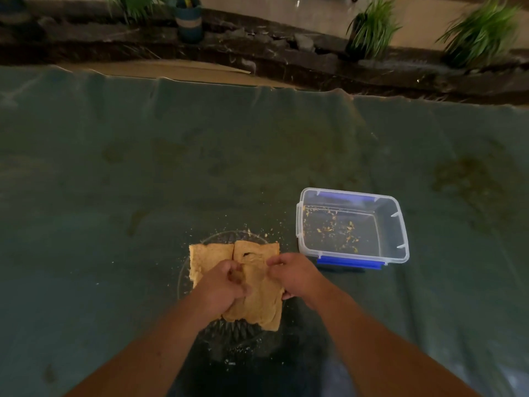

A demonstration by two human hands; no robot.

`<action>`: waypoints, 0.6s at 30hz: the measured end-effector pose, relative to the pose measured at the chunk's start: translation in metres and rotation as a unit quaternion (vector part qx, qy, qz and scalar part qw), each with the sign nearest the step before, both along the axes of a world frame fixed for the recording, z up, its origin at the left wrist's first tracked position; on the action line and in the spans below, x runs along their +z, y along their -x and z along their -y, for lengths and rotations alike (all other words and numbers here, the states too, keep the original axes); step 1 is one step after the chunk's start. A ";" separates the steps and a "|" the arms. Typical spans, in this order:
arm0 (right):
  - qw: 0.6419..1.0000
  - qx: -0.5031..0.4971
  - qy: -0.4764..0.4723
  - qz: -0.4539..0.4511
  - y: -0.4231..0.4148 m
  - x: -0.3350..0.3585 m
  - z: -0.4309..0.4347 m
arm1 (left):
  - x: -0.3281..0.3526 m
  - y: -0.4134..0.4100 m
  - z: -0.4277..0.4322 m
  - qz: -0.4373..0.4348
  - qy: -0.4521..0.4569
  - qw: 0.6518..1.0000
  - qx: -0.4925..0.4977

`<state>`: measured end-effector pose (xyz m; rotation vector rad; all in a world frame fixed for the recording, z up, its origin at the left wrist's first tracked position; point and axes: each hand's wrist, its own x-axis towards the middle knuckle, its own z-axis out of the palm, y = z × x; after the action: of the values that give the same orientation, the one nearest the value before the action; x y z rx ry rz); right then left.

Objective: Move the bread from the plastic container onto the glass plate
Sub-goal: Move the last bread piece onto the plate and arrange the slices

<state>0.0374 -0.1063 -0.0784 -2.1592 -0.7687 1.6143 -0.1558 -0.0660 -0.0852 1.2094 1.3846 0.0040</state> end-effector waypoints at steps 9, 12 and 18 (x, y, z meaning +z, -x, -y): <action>0.837 0.345 -0.189 0.380 0.012 -0.011 0.005 | 0.001 0.010 -0.012 -0.268 -0.355 0.835 -0.323; 0.805 0.408 -0.147 0.405 0.022 -0.015 0.001 | -0.002 0.022 -0.021 -0.325 -0.352 0.781 -0.402; 0.798 0.409 -0.166 0.411 0.029 -0.019 -0.006 | -0.011 0.030 -0.028 -0.290 -0.355 0.781 -0.424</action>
<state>0.0079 -0.1006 -0.0974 -2.3248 -2.2884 0.5481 -0.1860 -0.0383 -0.0961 2.5723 1.2338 -0.5707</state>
